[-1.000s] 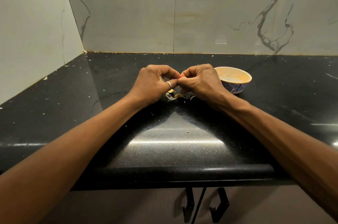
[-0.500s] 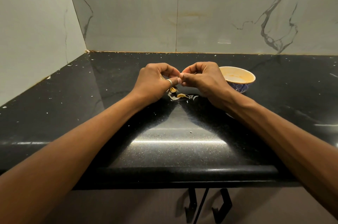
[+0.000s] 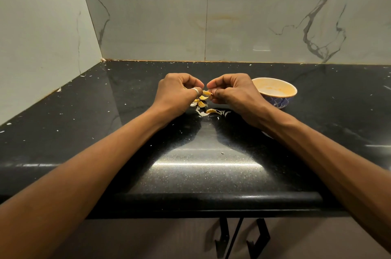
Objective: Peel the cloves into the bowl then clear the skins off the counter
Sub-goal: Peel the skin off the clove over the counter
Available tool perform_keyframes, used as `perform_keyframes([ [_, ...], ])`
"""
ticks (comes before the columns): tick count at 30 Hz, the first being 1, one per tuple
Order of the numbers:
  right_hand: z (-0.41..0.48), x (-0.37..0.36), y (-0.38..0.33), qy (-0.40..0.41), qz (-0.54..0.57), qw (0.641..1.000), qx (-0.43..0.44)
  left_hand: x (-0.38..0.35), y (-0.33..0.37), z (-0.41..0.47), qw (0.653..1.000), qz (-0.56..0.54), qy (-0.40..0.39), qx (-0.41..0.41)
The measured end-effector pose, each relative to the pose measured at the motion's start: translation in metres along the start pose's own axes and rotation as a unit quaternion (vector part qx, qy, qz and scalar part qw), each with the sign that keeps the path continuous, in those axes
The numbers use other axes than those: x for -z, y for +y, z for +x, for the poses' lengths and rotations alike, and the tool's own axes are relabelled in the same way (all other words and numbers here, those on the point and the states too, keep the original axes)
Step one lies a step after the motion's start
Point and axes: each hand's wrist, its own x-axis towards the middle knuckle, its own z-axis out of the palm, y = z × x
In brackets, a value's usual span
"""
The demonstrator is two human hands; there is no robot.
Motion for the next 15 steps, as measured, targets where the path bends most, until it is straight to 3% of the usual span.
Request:
perform_keyframes([
  [15,-0.0038,0.0025,-0.0066,0.028,-0.075,0.993,0.082,-0.0014,0.0007,0.003,0.998,-0.054,-0.017,0.012],
])
